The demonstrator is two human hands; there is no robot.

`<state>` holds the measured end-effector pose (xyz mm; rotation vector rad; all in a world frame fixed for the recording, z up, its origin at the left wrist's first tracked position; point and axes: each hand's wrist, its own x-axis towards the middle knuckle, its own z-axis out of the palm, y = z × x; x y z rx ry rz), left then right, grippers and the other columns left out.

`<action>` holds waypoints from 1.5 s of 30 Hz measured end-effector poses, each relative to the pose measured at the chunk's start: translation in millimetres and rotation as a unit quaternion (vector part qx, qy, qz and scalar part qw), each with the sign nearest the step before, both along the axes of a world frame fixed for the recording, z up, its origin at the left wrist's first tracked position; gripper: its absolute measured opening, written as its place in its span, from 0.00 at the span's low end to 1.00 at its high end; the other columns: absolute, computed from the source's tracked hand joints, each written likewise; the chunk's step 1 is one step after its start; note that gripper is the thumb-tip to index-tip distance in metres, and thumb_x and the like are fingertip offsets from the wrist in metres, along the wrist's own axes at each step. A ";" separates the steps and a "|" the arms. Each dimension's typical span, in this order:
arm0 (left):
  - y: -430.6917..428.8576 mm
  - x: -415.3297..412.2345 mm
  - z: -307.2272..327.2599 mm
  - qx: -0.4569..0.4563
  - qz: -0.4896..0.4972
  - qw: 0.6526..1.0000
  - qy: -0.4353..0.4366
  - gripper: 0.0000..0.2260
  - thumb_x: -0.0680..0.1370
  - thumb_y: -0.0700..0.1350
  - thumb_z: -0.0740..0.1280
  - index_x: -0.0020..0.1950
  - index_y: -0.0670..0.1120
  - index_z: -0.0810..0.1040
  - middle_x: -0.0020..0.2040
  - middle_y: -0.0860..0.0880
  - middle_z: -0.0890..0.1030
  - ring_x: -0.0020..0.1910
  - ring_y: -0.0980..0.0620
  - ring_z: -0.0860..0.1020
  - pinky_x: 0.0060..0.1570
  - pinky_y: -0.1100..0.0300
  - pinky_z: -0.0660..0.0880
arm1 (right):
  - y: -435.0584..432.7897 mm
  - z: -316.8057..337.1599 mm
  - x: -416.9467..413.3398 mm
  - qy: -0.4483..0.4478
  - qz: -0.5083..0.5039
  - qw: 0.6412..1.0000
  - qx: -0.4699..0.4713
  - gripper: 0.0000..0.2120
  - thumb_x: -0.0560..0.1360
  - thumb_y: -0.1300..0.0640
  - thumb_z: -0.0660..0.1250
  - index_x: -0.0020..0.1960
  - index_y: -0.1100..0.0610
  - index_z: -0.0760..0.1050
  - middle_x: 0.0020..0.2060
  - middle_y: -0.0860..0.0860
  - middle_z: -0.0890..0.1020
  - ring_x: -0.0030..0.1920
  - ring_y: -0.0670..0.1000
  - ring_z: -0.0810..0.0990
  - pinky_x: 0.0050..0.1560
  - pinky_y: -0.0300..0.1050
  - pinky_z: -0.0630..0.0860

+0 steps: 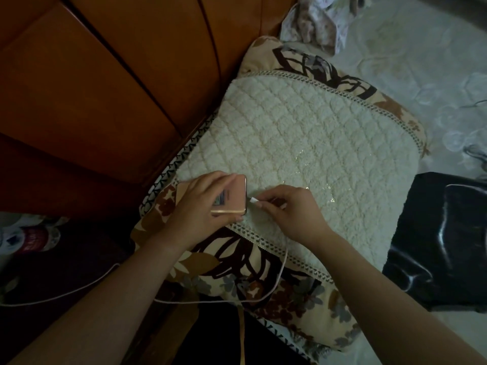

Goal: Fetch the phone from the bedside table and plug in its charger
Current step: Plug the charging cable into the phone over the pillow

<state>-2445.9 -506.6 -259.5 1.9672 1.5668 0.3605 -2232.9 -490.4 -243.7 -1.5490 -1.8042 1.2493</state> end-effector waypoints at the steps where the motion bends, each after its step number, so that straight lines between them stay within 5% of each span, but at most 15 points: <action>1: -0.2 -0.1 0.7 0.000 0.002 1.000 0.000 0.37 0.66 0.61 0.70 0.72 0.54 0.61 0.69 0.50 0.66 0.68 0.49 0.62 0.63 0.56 0.58 | 0.5 -0.3 -0.7 0.001 -0.001 1.000 -0.008 0.05 0.70 0.57 0.72 0.46 0.53 0.82 0.40 0.48 0.83 0.37 0.38 0.77 0.39 0.26 0.69; 21: -1.5 -0.6 -1.0 0.005 0.005 1.000 0.001 0.37 0.65 0.57 0.73 0.71 0.52 0.62 0.69 0.49 0.67 0.67 0.52 0.62 0.63 0.58 0.56 | 8.4 1.3 -5.0 0.004 0.002 0.999 -0.036 0.05 0.71 0.55 0.71 0.46 0.54 0.82 0.39 0.48 0.82 0.37 0.40 0.77 0.37 0.26 0.70; 36: -3.5 0.5 0.4 0.016 0.001 1.000 0.004 0.37 0.65 0.56 0.73 0.71 0.51 0.64 0.68 0.48 0.68 0.66 0.51 0.62 0.62 0.57 0.57 | 7.1 0.1 -5.5 0.010 0.003 0.999 -0.046 0.04 0.71 0.54 0.71 0.46 0.53 0.82 0.37 0.42 0.80 0.37 0.31 0.76 0.38 0.23 0.69; 41: -4.8 1.0 1.4 0.023 -0.005 1.000 0.005 0.36 0.65 0.56 0.73 0.70 0.50 0.64 0.67 0.47 0.68 0.65 0.51 0.63 0.62 0.58 0.58 | 8.1 4.2 -5.9 0.010 0.014 1.000 -0.010 0.07 0.70 0.58 0.72 0.46 0.47 0.80 0.34 0.38 0.78 0.35 0.35 0.77 0.37 0.26 0.71; 45: -5.3 2.0 2.1 0.023 -0.026 0.999 0.005 0.36 0.65 0.56 0.73 0.70 0.48 0.65 0.67 0.46 0.69 0.66 0.50 0.63 0.63 0.59 0.57 | 6.1 4.5 -4.8 0.004 0.023 1.000 0.012 0.09 0.70 0.64 0.71 0.46 0.52 0.83 0.37 0.38 0.79 0.36 0.30 0.76 0.41 0.24 0.71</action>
